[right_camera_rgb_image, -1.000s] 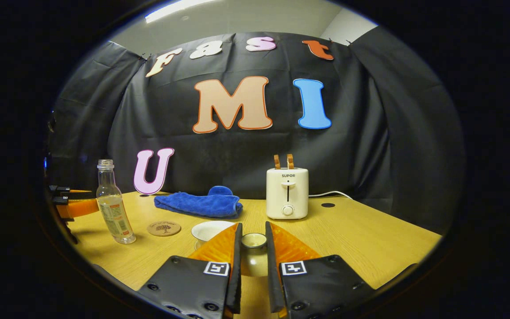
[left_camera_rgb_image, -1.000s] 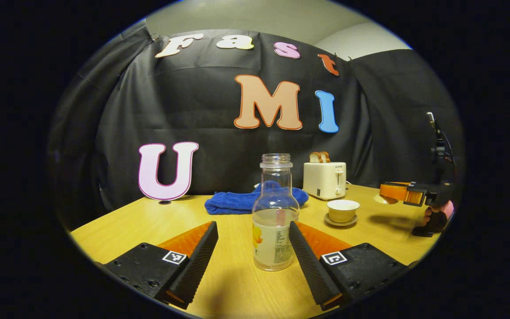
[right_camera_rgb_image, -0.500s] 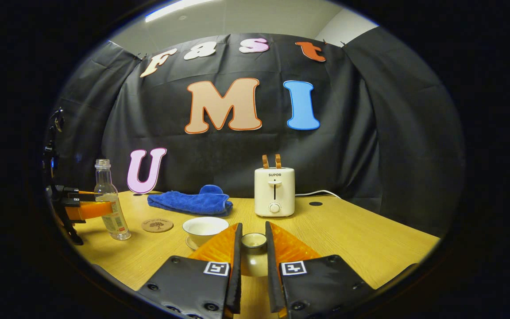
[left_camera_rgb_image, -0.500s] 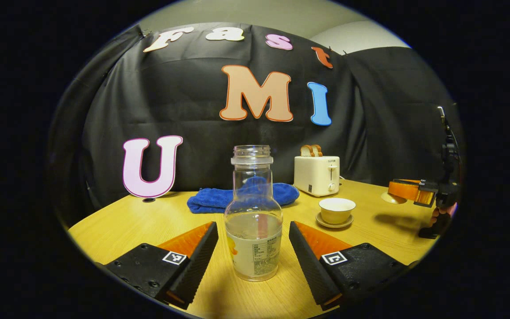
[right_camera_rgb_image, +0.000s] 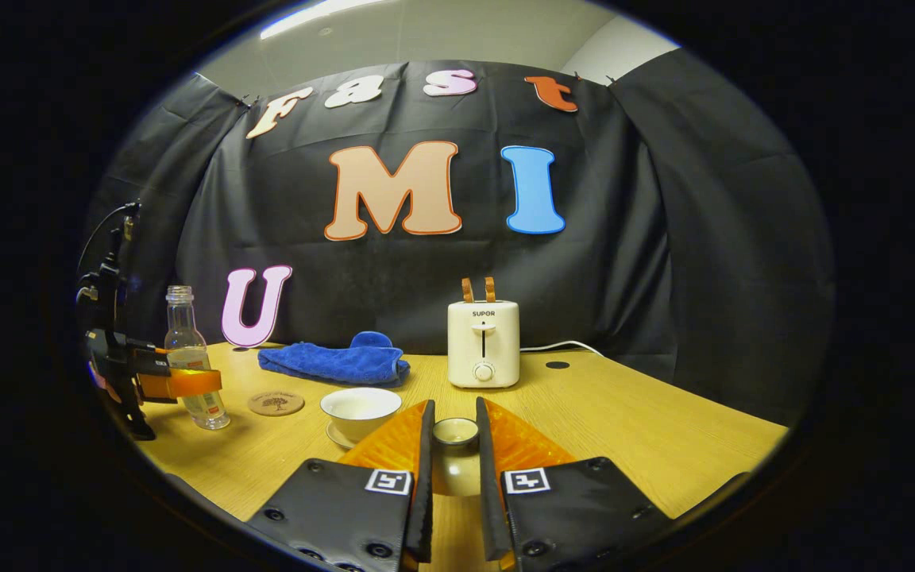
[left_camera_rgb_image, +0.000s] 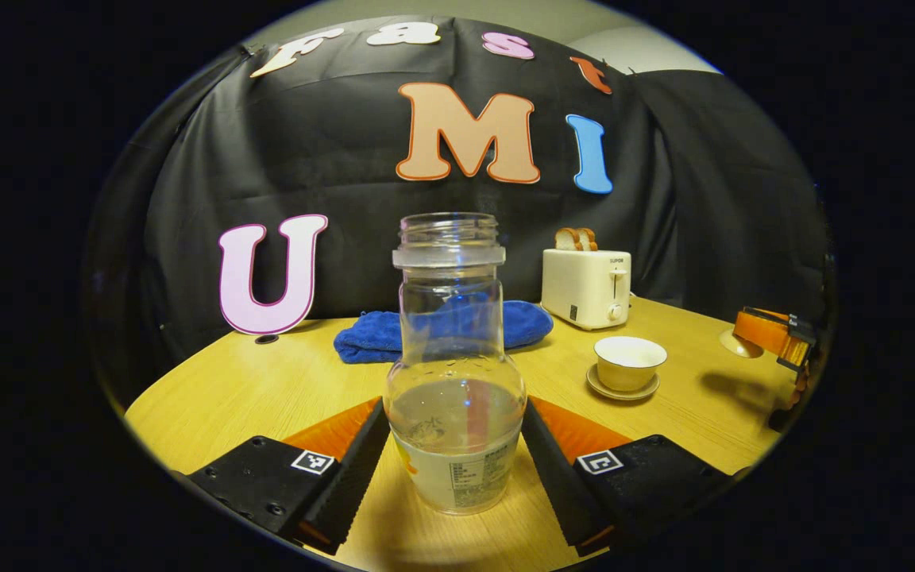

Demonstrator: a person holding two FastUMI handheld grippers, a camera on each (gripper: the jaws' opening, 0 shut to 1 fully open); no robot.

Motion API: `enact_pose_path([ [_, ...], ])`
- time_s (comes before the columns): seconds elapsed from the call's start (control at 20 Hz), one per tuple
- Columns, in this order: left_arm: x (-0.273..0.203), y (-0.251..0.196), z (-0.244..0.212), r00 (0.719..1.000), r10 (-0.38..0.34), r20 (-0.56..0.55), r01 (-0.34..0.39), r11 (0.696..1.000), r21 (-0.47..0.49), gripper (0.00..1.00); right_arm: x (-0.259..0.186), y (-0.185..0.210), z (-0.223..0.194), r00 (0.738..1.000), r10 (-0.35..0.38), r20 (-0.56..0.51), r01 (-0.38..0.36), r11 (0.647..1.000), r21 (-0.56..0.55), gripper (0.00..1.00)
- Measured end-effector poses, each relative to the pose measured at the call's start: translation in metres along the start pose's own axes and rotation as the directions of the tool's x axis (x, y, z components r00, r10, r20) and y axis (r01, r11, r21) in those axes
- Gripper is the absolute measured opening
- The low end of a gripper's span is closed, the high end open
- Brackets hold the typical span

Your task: Open the teacup lid with one hand, grasp the water bottle and pour water into the teacup with the other hand; after pouring, place the water bottle on the coaster and then close the teacup lid.

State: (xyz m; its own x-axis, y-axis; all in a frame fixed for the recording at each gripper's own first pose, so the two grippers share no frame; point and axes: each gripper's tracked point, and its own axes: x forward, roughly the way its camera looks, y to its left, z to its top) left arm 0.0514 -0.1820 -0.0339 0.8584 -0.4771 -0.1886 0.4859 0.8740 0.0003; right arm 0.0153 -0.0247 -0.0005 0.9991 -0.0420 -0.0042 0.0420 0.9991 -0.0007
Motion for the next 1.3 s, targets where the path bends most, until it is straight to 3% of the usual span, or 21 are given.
enact_pose_path([
  [0.05,0.000,-0.001,-0.001,1.000,0.000,-0.008,0.000,1.000,-0.001,0.95,0.000,0.000,0.000,1.000,0.000,0.000,0.000,1.000,0.000,0.28],
  [0.25,0.001,0.003,-0.004,0.999,0.027,-0.025,-0.027,1.000,0.007,0.75,0.000,0.001,0.000,1.000,0.005,0.001,-0.005,1.000,0.000,0.28],
  [0.5,0.005,-0.006,-0.003,0.997,0.067,-0.042,-0.062,0.991,0.119,0.74,0.000,0.001,0.000,1.000,0.009,-0.001,-0.009,1.000,0.000,0.28],
  [0.85,0.016,-0.020,-0.003,0.990,0.103,-0.098,-0.070,0.954,0.293,0.69,0.000,0.002,0.000,1.000,0.013,0.000,-0.013,1.000,0.000,0.28],
  [1.05,0.022,-0.008,0.015,0.981,0.174,-0.082,-0.116,0.875,0.471,0.69,0.000,-0.001,0.000,1.000,0.014,-0.001,-0.014,1.000,0.001,0.28],
  [1.3,0.028,-0.004,0.036,0.976,0.208,-0.064,-0.108,0.718,0.687,0.69,0.002,-0.014,0.001,1.000,-0.015,0.002,0.015,1.000,-0.001,0.28],
])
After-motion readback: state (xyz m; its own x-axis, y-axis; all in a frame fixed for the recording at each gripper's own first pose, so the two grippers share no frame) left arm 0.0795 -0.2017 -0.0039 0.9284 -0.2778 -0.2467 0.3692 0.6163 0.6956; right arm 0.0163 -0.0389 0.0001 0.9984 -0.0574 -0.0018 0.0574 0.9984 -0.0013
